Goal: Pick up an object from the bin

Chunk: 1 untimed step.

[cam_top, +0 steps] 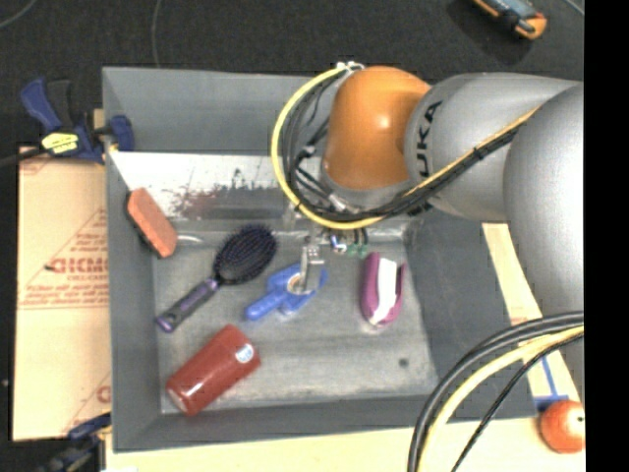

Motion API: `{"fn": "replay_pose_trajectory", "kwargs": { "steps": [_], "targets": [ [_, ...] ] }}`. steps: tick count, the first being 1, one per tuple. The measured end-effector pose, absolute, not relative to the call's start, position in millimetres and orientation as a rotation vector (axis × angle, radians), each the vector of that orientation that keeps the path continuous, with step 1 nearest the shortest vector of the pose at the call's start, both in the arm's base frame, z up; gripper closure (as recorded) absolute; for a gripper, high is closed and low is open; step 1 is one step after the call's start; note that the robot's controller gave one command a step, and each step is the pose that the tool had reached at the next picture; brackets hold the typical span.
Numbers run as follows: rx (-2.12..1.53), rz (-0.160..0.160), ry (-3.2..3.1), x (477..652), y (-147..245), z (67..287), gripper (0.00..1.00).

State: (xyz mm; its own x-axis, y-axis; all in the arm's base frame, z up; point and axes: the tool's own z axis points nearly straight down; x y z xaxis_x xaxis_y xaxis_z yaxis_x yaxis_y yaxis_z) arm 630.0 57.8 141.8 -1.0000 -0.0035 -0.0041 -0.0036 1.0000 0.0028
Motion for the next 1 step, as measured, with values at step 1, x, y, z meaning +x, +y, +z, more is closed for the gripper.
{"fn": "replay_pose_trajectory", "kwargs": {
  "steps": [1],
  "targets": [
    [-0.058, 0.001, 3.138, 618.4, 40.9, 71.3, 0.0]
  ]
}}
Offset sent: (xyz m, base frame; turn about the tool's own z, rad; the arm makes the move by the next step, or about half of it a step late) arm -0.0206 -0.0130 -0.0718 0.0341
